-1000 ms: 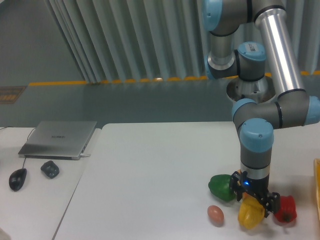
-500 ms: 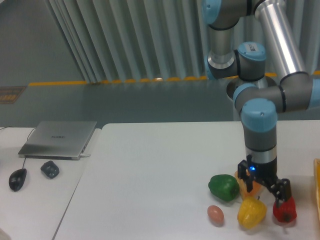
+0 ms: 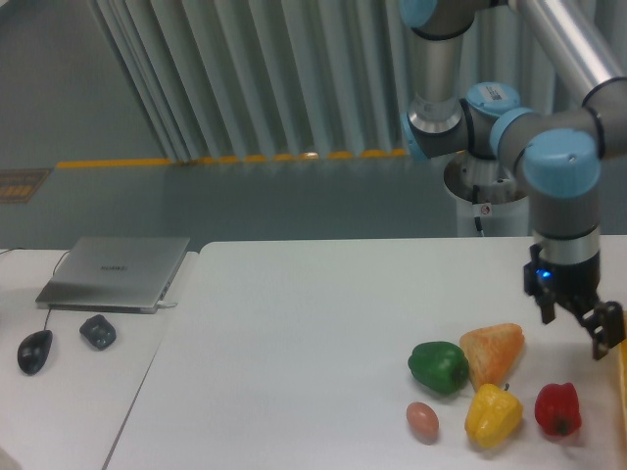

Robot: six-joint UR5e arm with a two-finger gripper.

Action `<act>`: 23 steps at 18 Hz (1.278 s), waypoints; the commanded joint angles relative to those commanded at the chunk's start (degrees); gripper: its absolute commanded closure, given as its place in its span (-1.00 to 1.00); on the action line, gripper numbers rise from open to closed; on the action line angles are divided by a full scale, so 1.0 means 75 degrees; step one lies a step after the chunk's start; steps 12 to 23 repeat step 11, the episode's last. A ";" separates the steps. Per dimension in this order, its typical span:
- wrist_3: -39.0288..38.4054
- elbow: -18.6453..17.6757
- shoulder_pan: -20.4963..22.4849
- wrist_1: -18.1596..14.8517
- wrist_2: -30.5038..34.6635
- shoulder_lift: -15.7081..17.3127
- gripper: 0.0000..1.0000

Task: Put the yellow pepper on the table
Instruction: 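Raise the open gripper up away from the yellow pepper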

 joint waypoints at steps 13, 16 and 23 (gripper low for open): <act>0.0531 -0.0011 0.0269 -0.0049 0.0237 0.0164 -1.00; 0.0531 -0.0011 0.0269 -0.0049 0.0237 0.0164 -1.00; 0.0531 -0.0011 0.0269 -0.0049 0.0237 0.0164 -1.00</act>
